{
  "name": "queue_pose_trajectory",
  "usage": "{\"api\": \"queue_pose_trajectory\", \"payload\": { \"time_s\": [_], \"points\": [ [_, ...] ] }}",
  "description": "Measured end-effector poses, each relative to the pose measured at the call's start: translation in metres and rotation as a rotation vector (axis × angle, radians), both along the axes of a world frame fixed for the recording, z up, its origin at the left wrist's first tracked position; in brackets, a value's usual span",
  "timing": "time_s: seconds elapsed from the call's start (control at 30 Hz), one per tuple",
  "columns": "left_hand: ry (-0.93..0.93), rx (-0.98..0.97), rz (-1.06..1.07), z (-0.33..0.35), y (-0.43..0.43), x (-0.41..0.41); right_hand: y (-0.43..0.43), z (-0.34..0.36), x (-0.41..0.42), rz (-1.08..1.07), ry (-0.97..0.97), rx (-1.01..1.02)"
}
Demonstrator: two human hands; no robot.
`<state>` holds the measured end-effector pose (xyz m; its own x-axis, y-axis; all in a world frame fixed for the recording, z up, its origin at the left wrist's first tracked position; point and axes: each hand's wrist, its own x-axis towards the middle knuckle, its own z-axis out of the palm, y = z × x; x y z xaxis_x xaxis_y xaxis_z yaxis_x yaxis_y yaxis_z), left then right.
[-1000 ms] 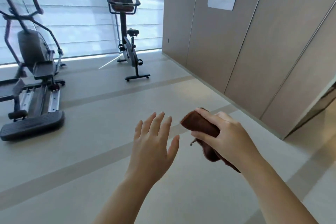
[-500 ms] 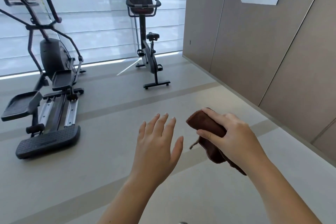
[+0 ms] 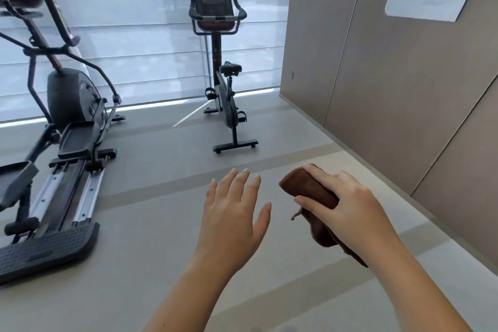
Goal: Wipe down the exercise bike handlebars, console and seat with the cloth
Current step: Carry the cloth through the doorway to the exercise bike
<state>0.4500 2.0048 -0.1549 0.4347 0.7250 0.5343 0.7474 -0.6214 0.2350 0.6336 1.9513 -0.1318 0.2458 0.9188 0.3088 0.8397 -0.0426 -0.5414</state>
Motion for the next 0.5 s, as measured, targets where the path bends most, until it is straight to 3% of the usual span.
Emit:
{"api": "queue_pose_trajectory", "payload": {
  "time_s": [0.5],
  "points": [
    [-0.036,0.051,0.045,0.006,0.388,0.005,0.397,0.016,-0.002,0.059,-0.047,0.027]
  ]
}}
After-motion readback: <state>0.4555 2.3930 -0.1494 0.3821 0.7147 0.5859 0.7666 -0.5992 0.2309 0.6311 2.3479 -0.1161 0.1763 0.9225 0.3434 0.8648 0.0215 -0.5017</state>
